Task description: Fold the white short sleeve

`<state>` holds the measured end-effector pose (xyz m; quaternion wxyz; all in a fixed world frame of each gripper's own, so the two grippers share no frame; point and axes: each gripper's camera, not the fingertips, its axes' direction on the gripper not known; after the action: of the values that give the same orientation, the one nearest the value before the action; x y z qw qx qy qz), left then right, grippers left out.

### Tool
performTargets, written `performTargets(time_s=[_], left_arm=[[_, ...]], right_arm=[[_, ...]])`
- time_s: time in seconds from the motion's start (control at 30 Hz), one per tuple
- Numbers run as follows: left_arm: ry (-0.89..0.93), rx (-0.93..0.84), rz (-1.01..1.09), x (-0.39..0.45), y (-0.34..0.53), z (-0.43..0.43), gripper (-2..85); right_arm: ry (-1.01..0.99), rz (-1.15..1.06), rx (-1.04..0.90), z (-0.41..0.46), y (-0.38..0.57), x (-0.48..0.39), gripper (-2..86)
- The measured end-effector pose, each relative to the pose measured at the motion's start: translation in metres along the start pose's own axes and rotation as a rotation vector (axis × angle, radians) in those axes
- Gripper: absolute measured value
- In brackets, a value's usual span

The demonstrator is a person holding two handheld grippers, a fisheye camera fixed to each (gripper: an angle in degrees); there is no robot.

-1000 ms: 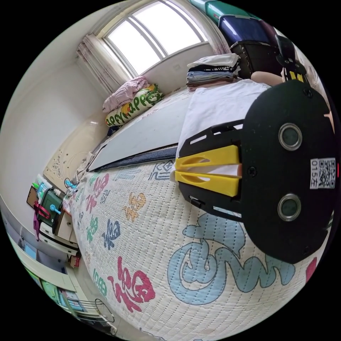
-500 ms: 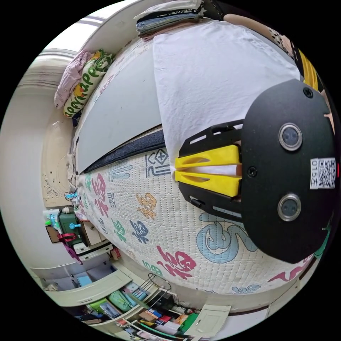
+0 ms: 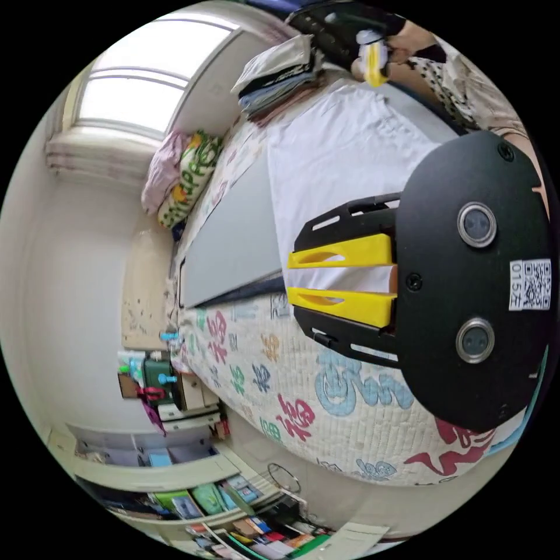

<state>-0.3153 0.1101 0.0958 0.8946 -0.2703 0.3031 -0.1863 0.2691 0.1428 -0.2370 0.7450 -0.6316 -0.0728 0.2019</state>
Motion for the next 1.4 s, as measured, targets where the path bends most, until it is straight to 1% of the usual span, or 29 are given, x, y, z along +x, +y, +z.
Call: performTargets(time_s=[0.07, 0.1, 0.17, 0.2, 0.3, 0.37, 0.4, 0.47, 0.5, 0.57, 0.6, 0.67, 0.7, 0.77, 0.87, 0.93, 1.07, 1.2, 1.4], left_arm=[[0.085, 0.006, 0.12, 0.076, -0.023, -0.009, 5.9], [0.109, 0.004, 0.143, 0.094, -0.028, -0.009, 5.9], [0.225, -0.022, 0.19, 0.152, -0.06, 0.003, 6.0], [0.254, -0.035, 0.202, 0.164, -0.072, 0.008, 6.0], [0.316, -0.103, 0.246, 0.22, -0.155, 0.039, 7.3], [0.389, -0.143, 0.283, 0.263, -0.239, 0.066, 8.1], [0.408, -0.151, 0.288, 0.273, -0.261, 0.074, 8.2], [0.437, -0.174, 0.301, 0.315, -0.348, 0.113, 8.1], [0.435, -0.182, 0.301, 0.326, -0.37, 0.123, 8.1], [0.416, -0.223, 0.322, 0.376, -0.451, 0.17, 8.1], [0.414, -0.233, 0.327, 0.389, -0.469, 0.181, 8.2], [0.411, -0.269, 0.327, 0.434, -0.535, 0.232, 8.5], [0.402, -0.282, 0.33, 0.445, -0.549, 0.246, 8.5], [0.345, -0.346, 0.342, 0.483, -0.596, 0.304, 8.9], [0.341, -0.453, 0.326, 0.512, -0.638, 0.372, 9.3], [0.324, -0.488, 0.308, 0.522, -0.658, 0.398, 8.6], [0.287, -0.475, 0.286, 0.529, -0.71, 0.41, 1.5], [0.254, -0.515, 0.376, 0.543, -0.751, 0.409, 0.4], [0.138, -0.392, 0.416, 0.561, -0.817, 0.365, 0.2]], right_arm=[[0.021, 0.138, 0.06, -0.046, 0.002, 0.049, 4.9], [0.022, 0.163, 0.069, -0.055, 0.002, 0.06, 5.0], [0.028, 0.254, 0.097, -0.086, 0.003, 0.095, 5.6], [0.026, 0.27, 0.102, -0.092, 0.002, 0.101, 5.8], [0.001, 0.329, 0.103, -0.116, -0.006, 0.126, 7.8], [-0.056, 0.364, 0.137, -0.133, -0.017, 0.141, 8.2], [-0.077, 0.372, 0.143, -0.137, -0.02, 0.144, 8.2], [-0.138, 0.386, 0.153, -0.145, -0.037, 0.155, 8.2], [-0.144, 0.39, 0.154, -0.147, -0.041, 0.157, 8.2], [-0.164, 0.411, 0.158, -0.154, -0.057, 0.166, 8.5], [-0.173, 0.418, 0.16, -0.157, -0.06, 0.169, 8.5], [-0.233, 0.434, 0.165, -0.168, -0.072, 0.182, 8.4], [-0.246, 0.439, 0.162, -0.17, -0.074, 0.185, 8.1], [-0.284, 0.454, 0.151, -0.182, -0.083, 0.196, 7.0], [-0.335, 0.476, 0.163, -0.199, -0.089, 0.21, 5.0], [-0.37, 0.484, 0.177, -0.209, -0.091, 0.217, 3.5], [-0.371, 0.485, 0.186, -0.232, -0.1, 0.222, 0.9], [-0.339, 0.458, 0.226, -0.256, -0.113, 0.211, 0.3], [-0.248, 0.49, 0.229, -0.275, -0.128, 0.21, 0.0]])
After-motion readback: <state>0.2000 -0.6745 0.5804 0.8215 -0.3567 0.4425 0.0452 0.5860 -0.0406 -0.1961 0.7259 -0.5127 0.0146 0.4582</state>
